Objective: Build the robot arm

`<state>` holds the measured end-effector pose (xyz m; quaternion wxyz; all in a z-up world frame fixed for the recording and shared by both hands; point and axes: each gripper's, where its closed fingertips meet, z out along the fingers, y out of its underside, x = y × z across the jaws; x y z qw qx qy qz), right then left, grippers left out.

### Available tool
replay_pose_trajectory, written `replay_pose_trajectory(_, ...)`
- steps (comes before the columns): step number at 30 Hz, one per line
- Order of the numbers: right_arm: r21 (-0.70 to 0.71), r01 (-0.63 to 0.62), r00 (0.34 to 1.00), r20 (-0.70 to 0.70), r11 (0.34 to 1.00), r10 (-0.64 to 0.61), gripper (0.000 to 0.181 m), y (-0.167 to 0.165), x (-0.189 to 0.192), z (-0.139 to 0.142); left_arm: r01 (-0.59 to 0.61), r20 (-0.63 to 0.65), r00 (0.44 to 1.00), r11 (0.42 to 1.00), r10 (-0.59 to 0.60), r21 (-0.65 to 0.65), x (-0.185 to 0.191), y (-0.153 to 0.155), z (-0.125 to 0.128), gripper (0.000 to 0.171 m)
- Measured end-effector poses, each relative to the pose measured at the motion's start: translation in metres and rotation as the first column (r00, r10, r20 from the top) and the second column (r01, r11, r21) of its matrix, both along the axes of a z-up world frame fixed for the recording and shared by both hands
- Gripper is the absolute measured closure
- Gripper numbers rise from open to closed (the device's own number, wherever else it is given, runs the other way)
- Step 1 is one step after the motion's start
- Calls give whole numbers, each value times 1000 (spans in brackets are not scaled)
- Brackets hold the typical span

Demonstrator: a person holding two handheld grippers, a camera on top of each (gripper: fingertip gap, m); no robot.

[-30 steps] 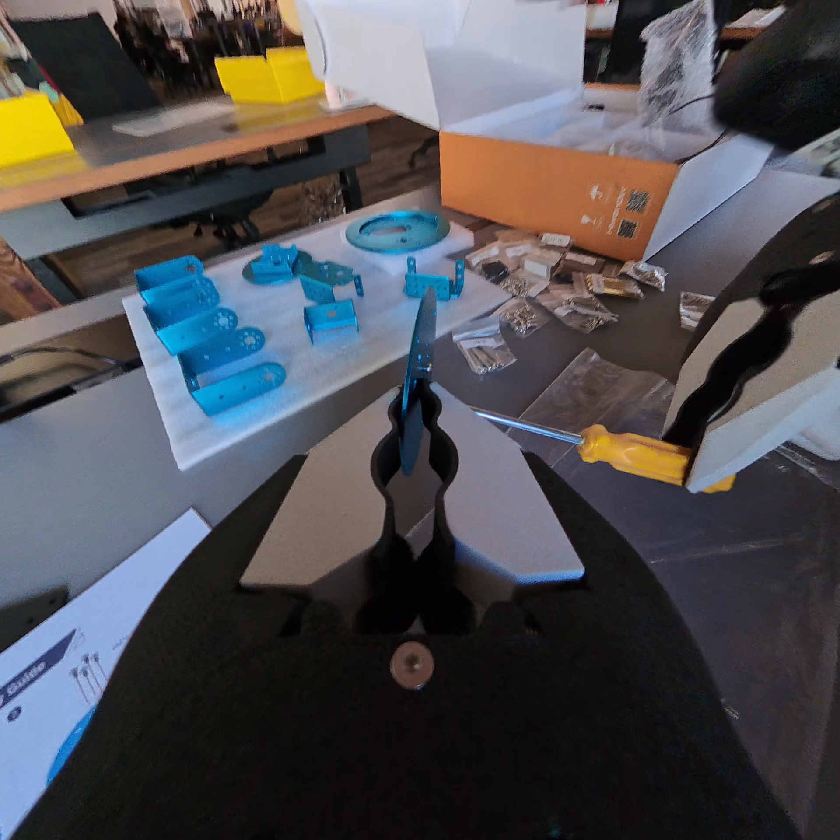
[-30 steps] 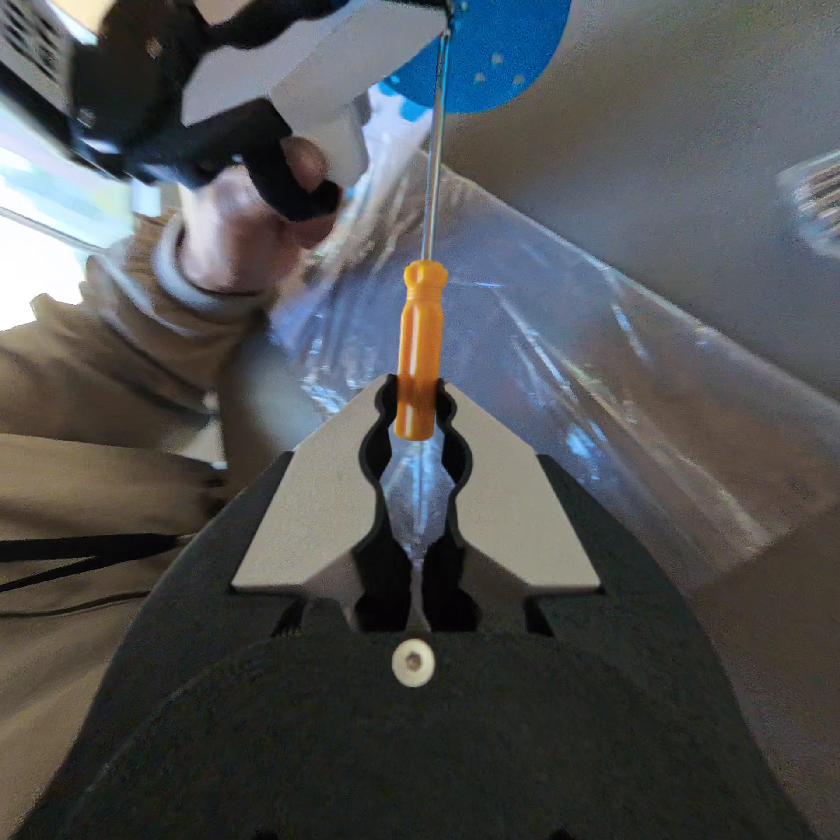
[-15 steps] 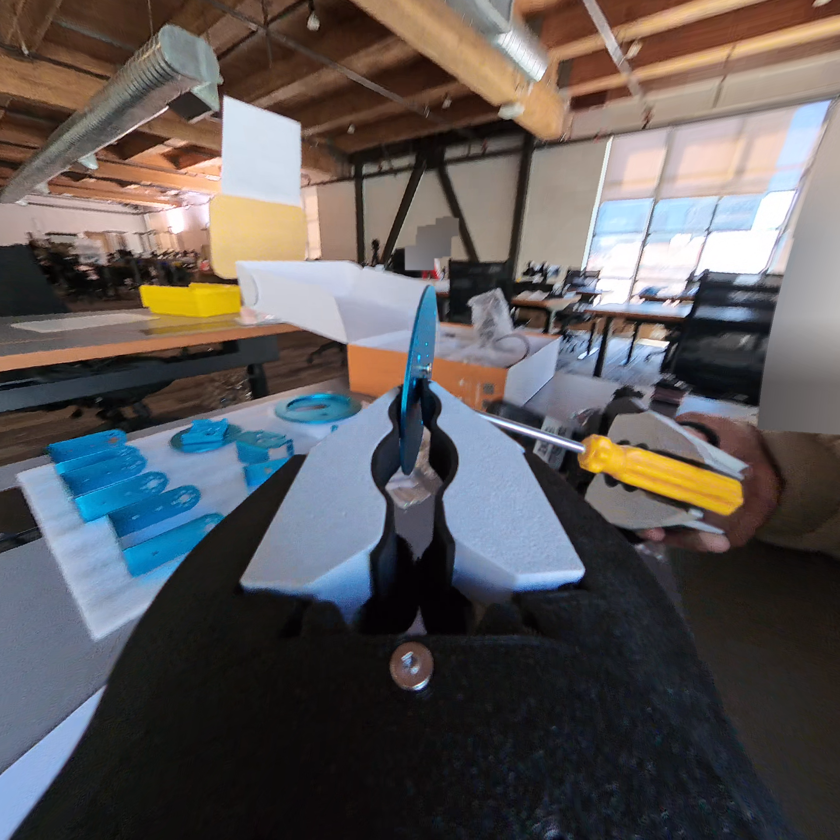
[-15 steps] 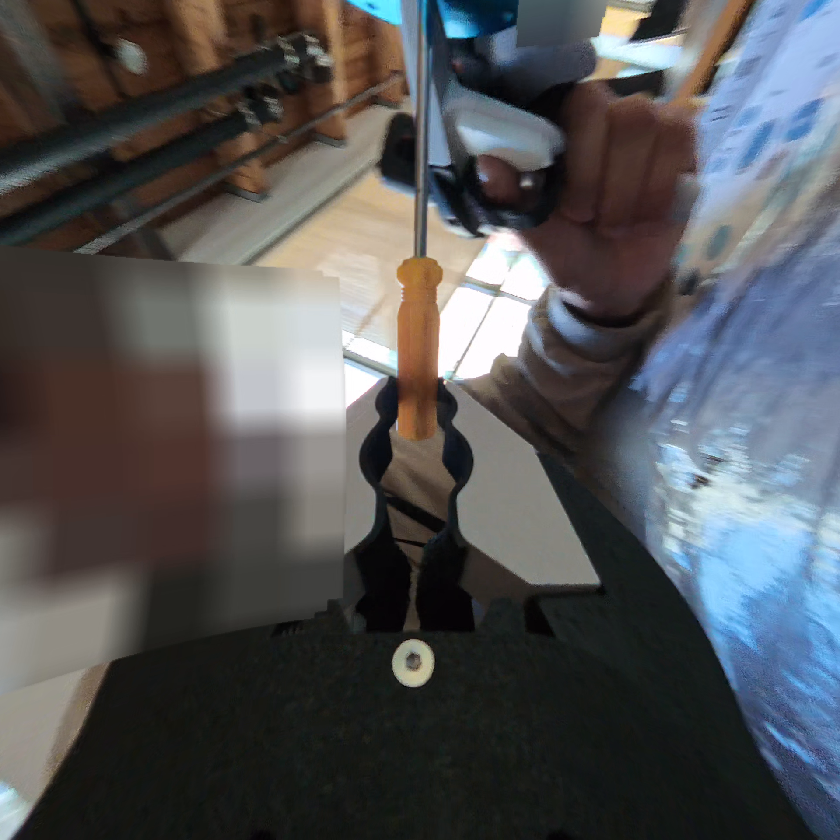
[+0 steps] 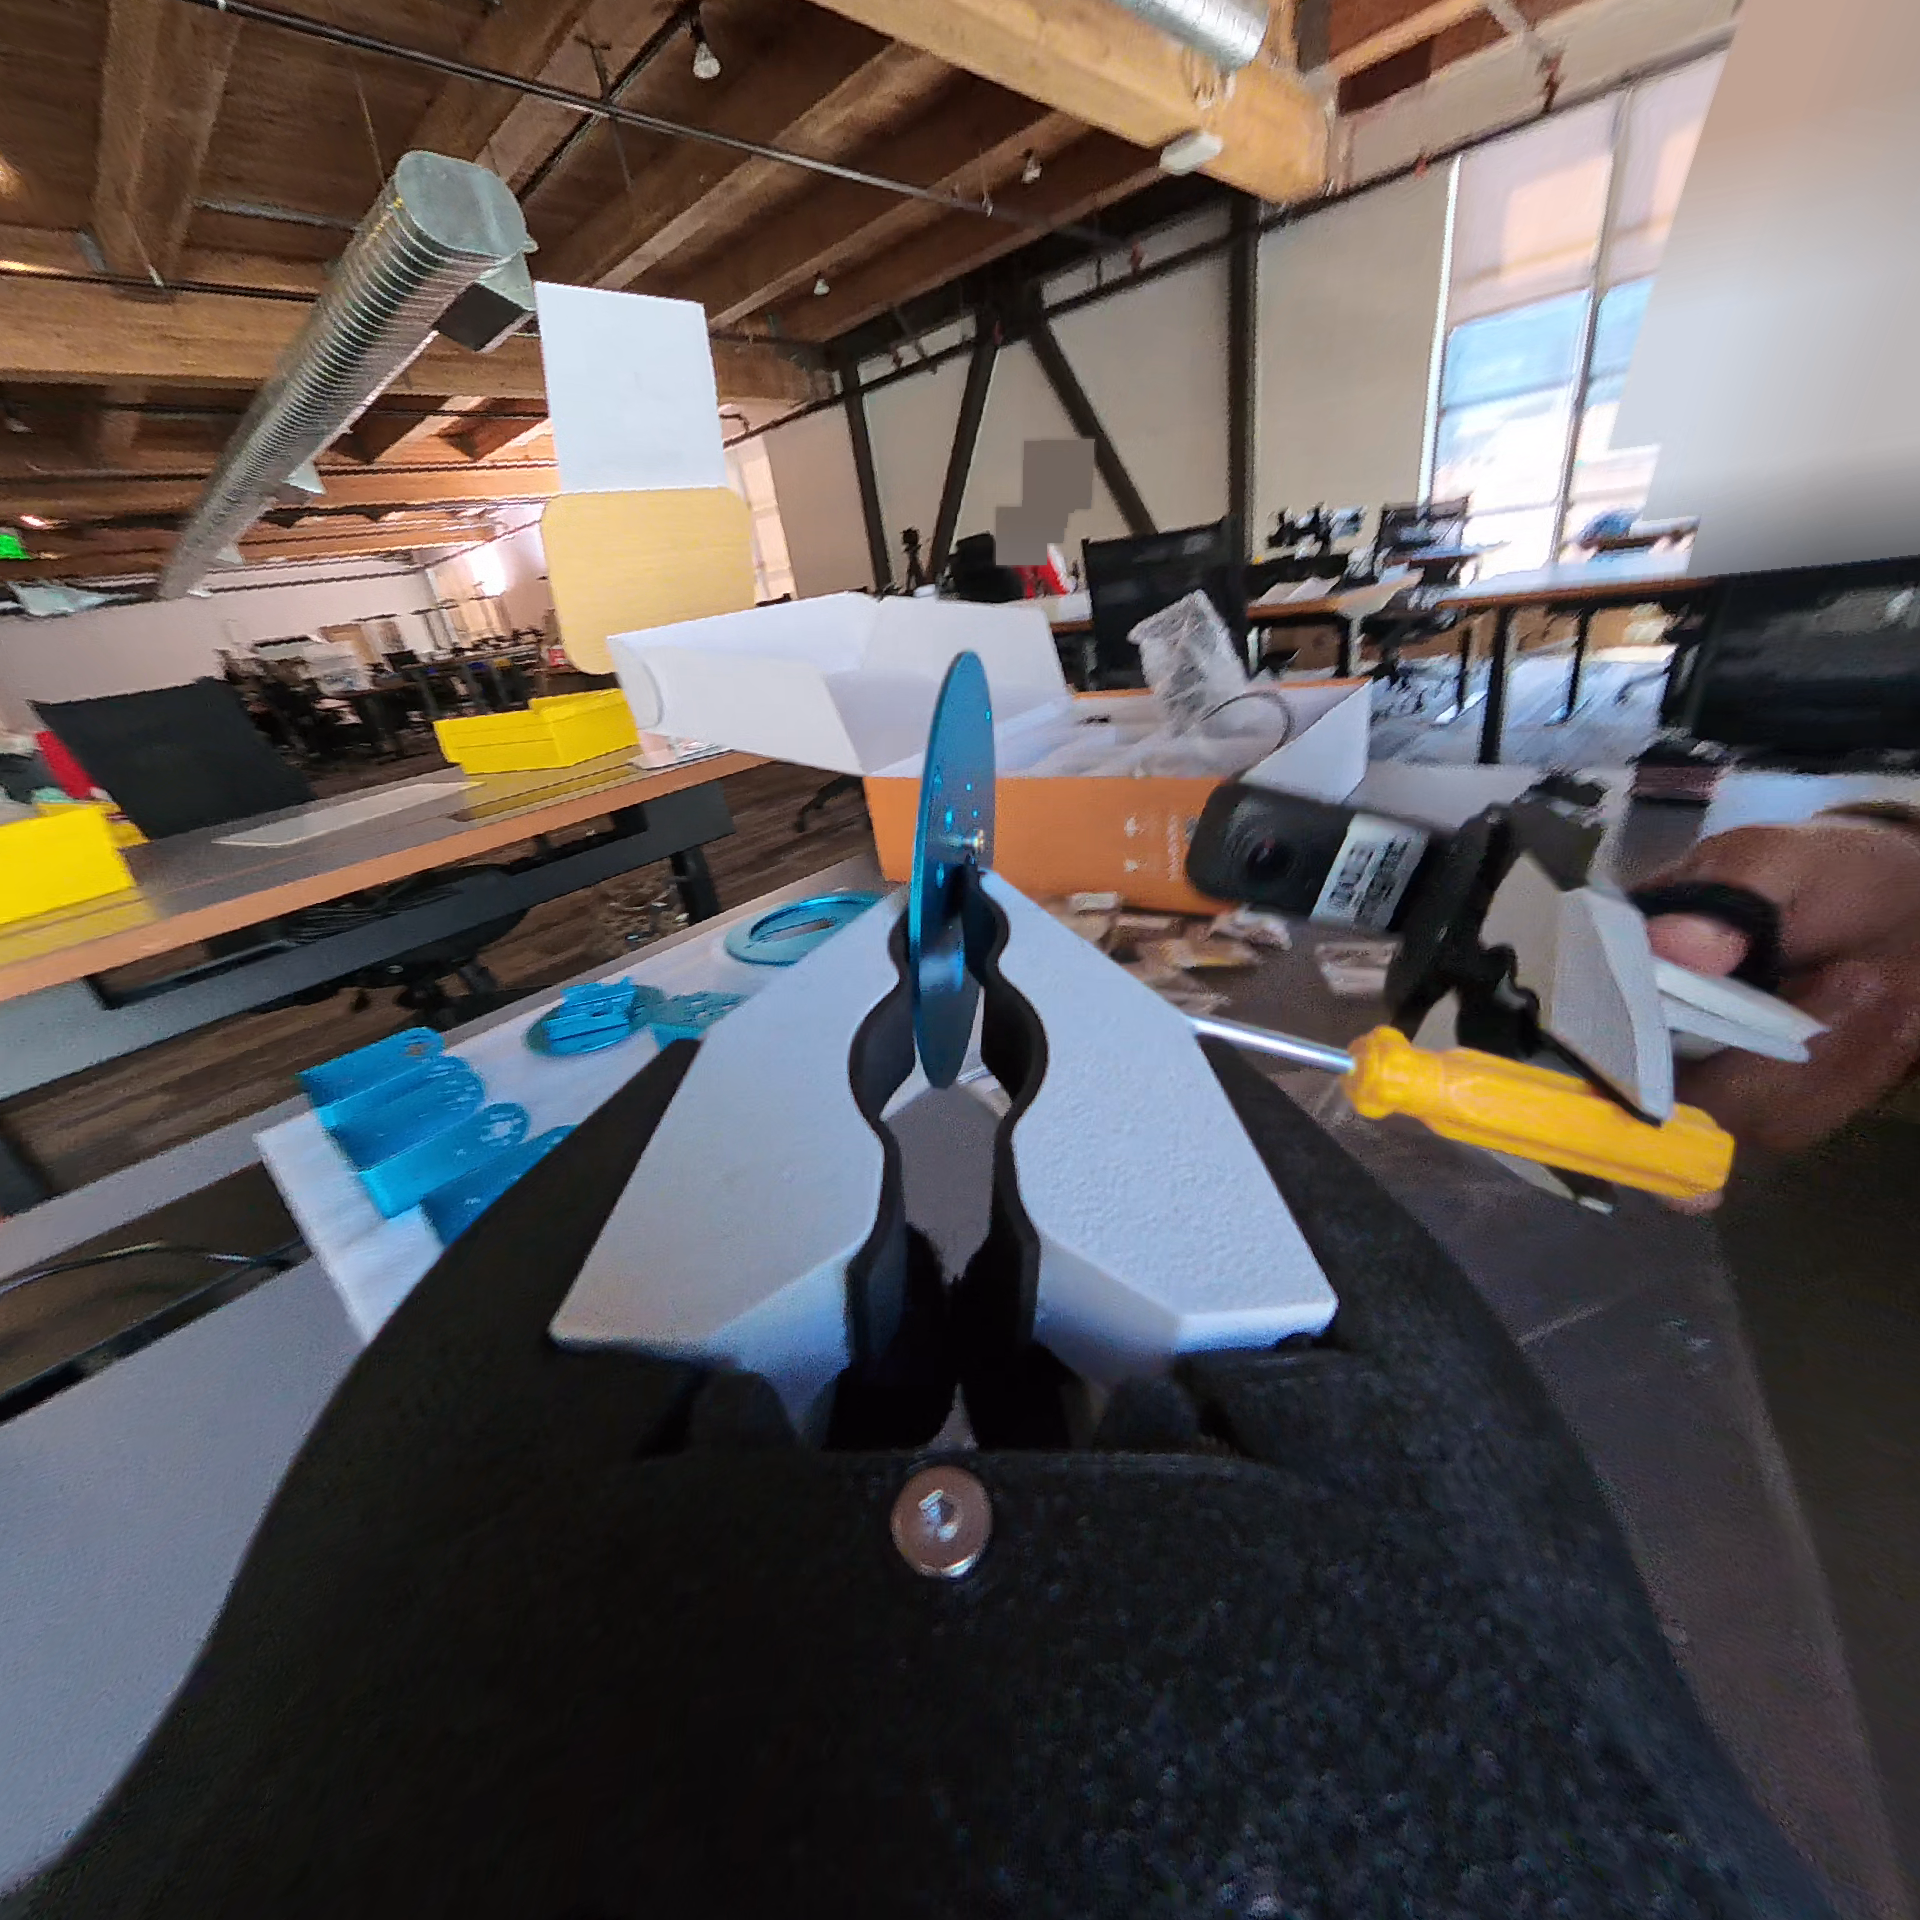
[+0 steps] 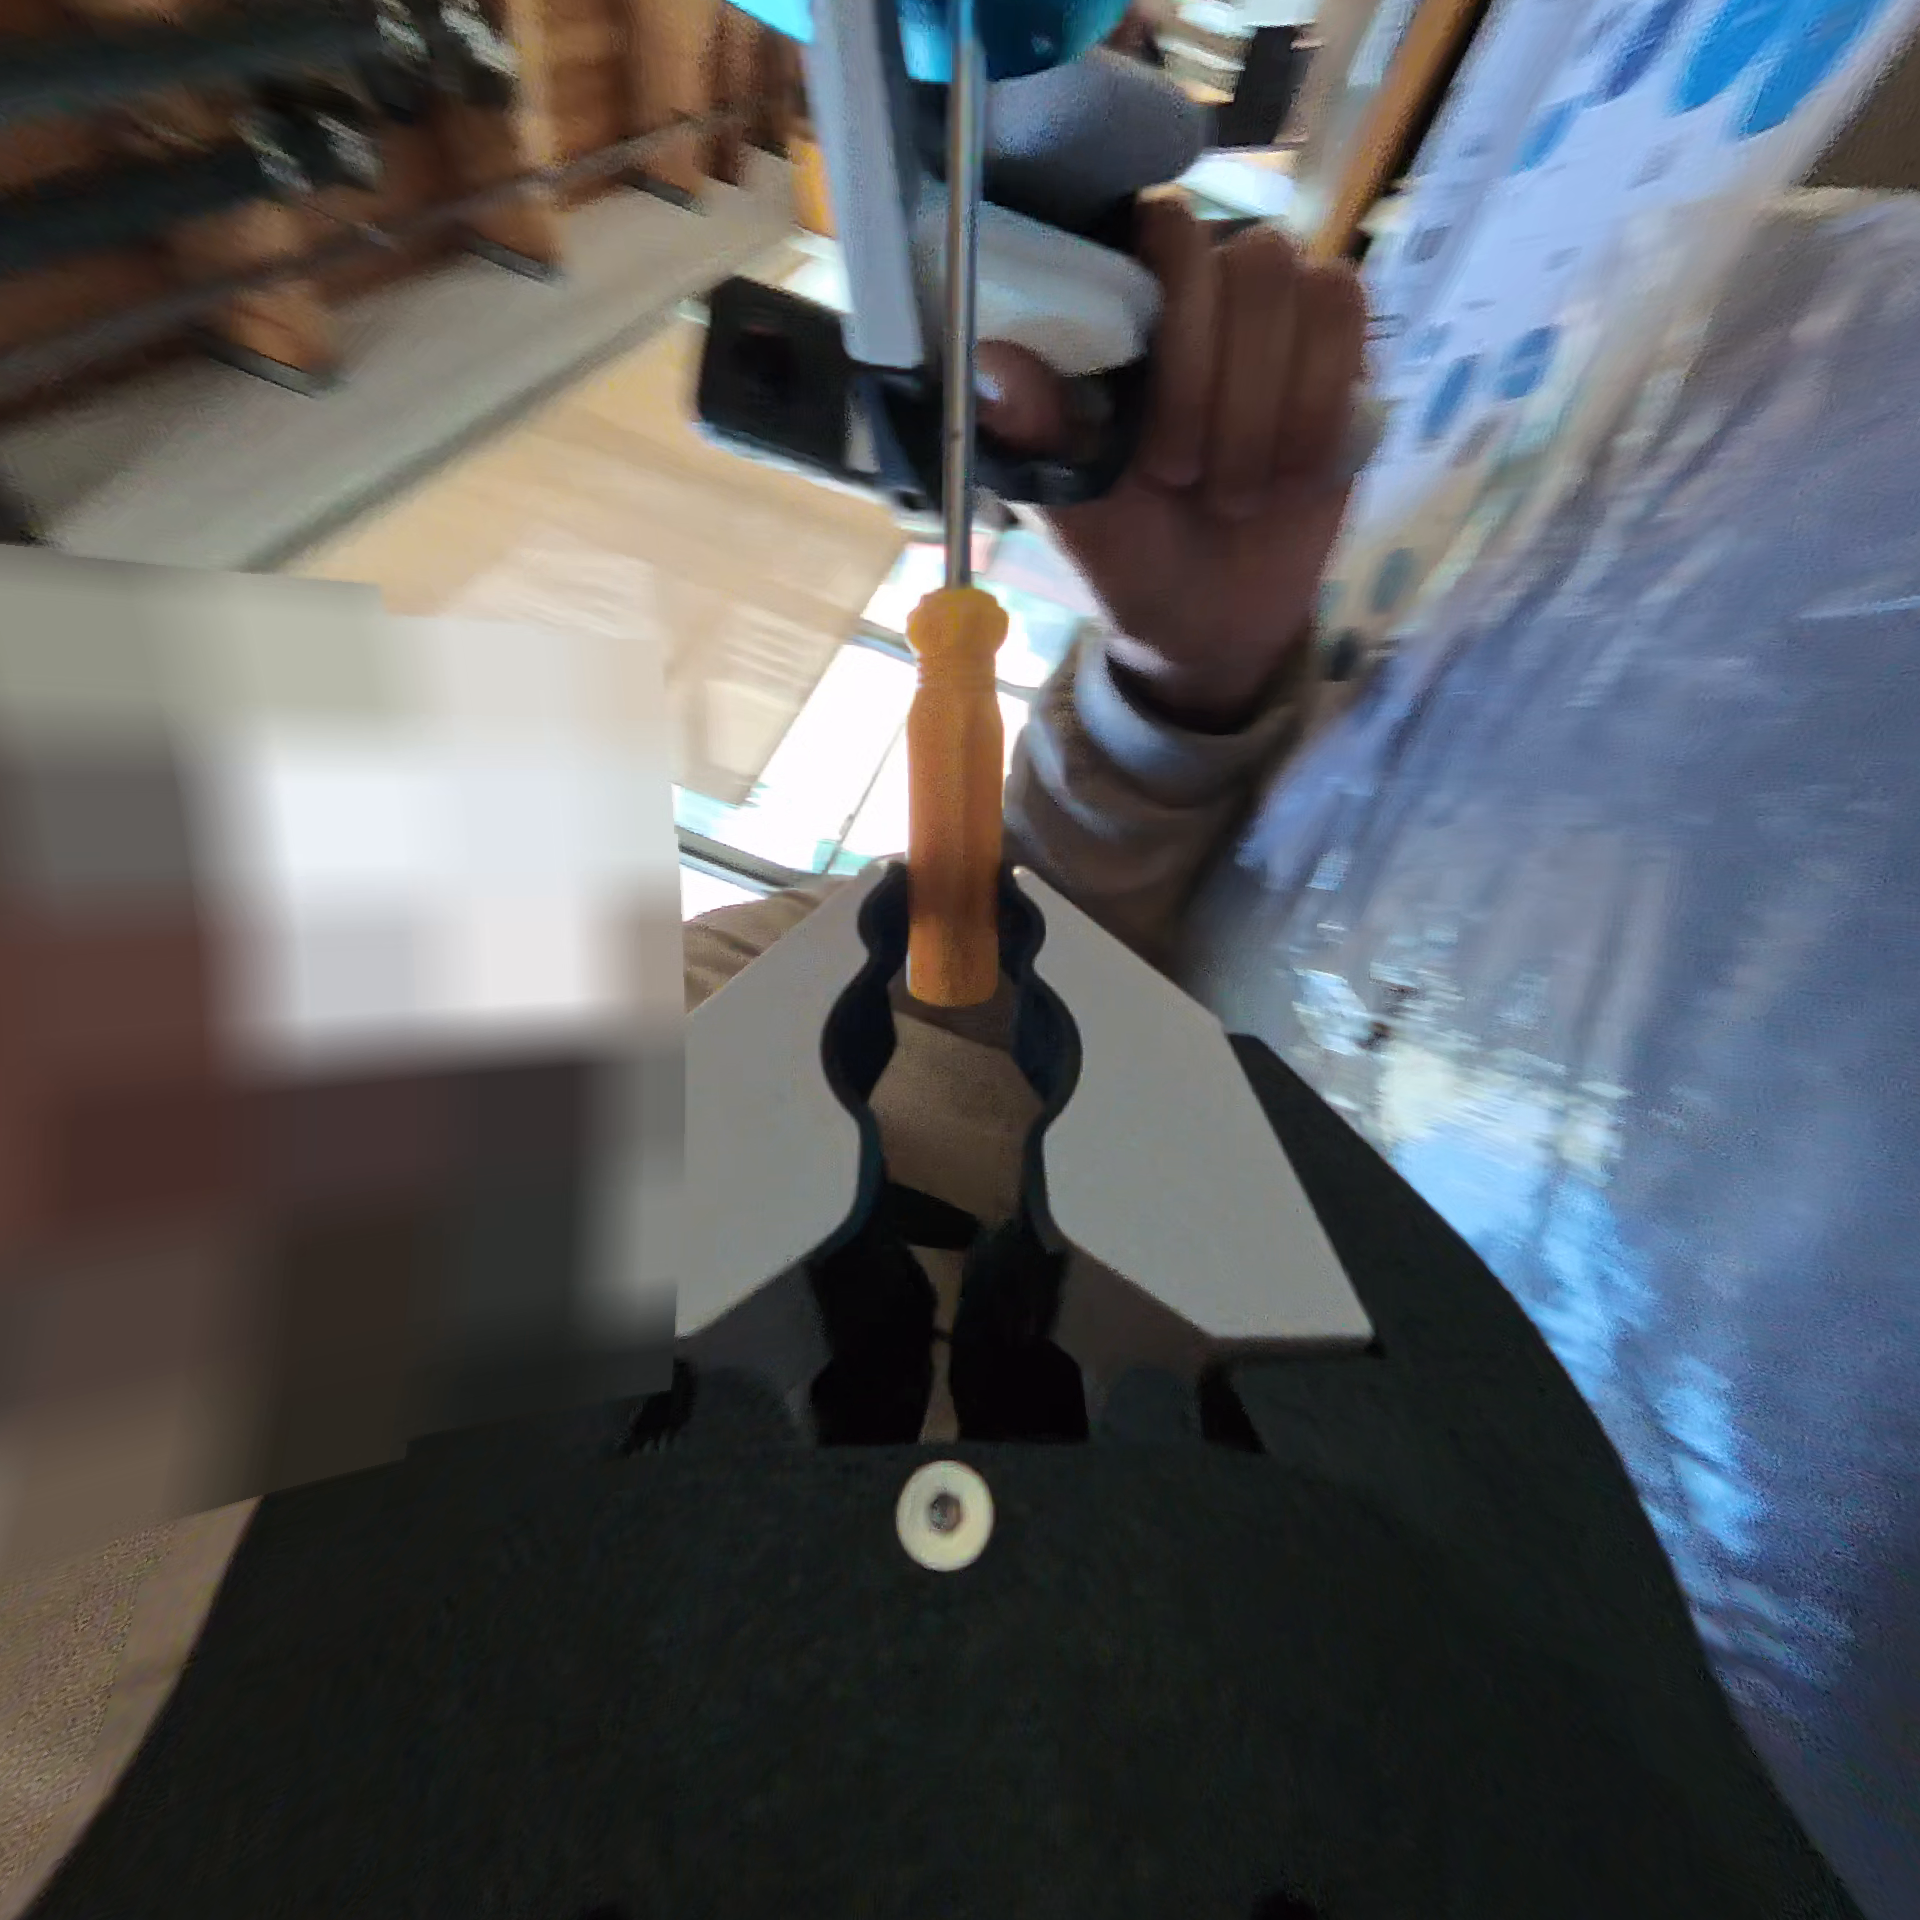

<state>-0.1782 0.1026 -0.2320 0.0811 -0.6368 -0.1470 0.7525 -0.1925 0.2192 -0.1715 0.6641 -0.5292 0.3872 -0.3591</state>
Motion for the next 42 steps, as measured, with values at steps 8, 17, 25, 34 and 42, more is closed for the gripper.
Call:
replay_pose_trajectory(8,661,-156,511,690,734,-513,165,67,94,-78,-143,-303,875,798,379,585,2,-5,-12,167)
replay_pose_trajectory(17,730,-476,289,657,490,-697,165,79,132,-74,-74,-328,791,613,516,787,11,-15,-22,167)
replay_pose_trajectory(25,741,-625,247,488,247,-837,165,84,131,-50,-32,-139,723,234,677,972,13,-40,-7,167)
replay_pose_trajectory(34,758,-649,278,316,65,-907,166,87,128,-27,35,-48,695,33,718,999,22,-59,-7,167)
replay_pose_trajectory(42,871,-328,470,487,367,-736,165,74,109,-38,-259,-249,848,775,469,576,8,-14,-7,167)
